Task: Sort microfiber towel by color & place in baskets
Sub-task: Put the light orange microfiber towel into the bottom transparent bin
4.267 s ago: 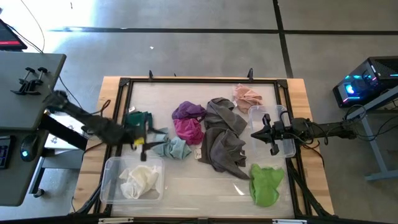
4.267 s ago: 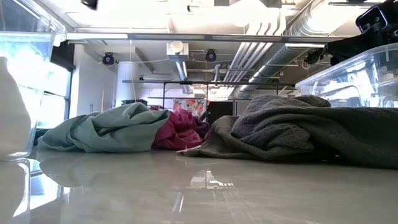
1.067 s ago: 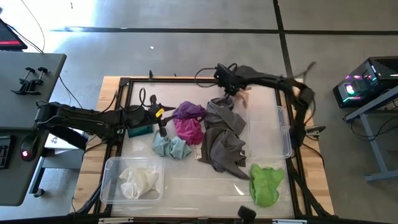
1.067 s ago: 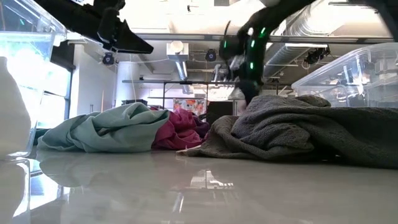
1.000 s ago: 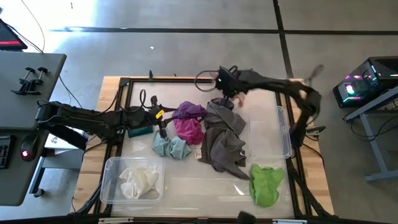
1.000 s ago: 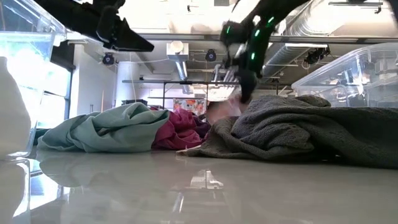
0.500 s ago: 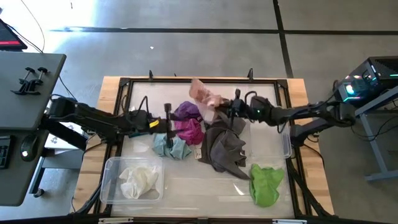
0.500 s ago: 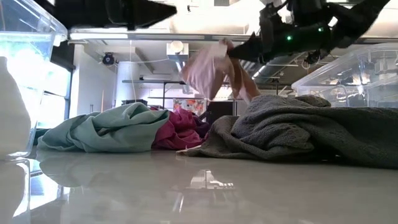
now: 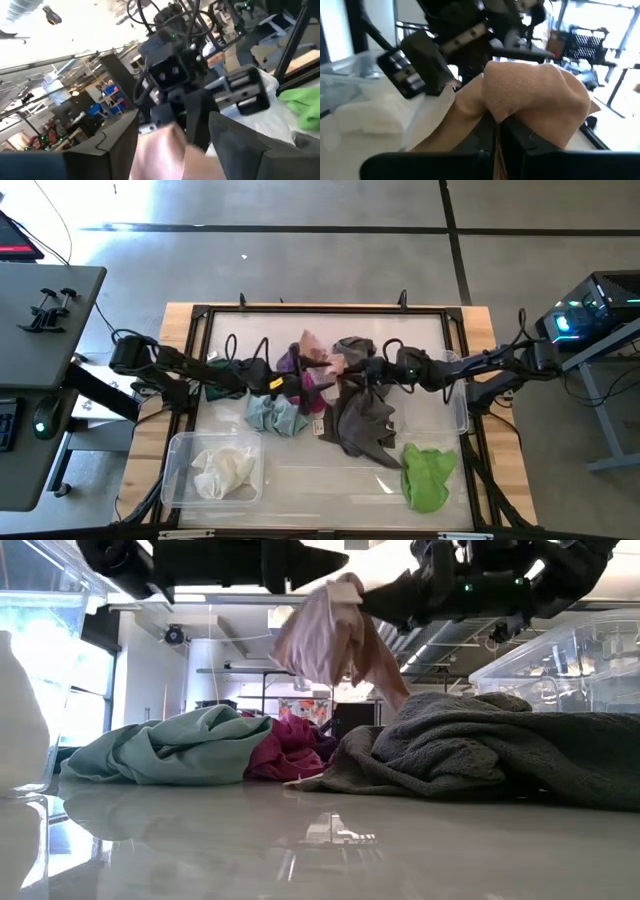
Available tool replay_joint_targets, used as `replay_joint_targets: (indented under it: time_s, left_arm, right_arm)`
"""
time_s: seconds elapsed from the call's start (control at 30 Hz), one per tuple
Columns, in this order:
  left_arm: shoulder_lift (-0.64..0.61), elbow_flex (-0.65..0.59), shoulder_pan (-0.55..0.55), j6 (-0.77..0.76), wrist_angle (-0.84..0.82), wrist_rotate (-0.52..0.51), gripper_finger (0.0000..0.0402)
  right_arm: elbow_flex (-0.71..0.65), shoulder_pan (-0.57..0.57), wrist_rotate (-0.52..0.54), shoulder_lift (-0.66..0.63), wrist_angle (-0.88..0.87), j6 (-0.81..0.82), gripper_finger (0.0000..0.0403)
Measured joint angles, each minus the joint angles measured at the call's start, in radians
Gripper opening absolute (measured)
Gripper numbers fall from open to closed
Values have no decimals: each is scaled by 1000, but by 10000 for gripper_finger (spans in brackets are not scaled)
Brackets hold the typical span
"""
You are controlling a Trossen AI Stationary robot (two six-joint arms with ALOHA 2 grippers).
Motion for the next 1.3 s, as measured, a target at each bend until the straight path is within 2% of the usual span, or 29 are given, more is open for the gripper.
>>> replay_joint_targets:
  time_s: [0.23, 0.53, 0.73, 1.1, 1.2, 1.3]
  left_arm:
    - [1, 16, 7, -72, -84, 5, 244]
    - [0, 16, 43, -280, -100, 154, 244]
    - [0, 16, 70, -352, -101, 271, 236]
    - [0, 15, 74, -351, -122, 285, 139]
    - [0, 15, 73, -321, -159, 284, 104]
    - [-16, 16, 67, -298, -231, 258, 67]
  right_arm:
    - [-1, 21, -112, -1, 61, -29, 12]
    - [-1, 23, -161, -1, 127, -31, 12]
    - [-1, 23, -123, -1, 149, -34, 12]
    - [37, 23, -135, 27, 149, -67, 15]
    - [39, 23, -135, 34, 140, -81, 37]
    - [38, 23, -132, -3, 86, -77, 79]
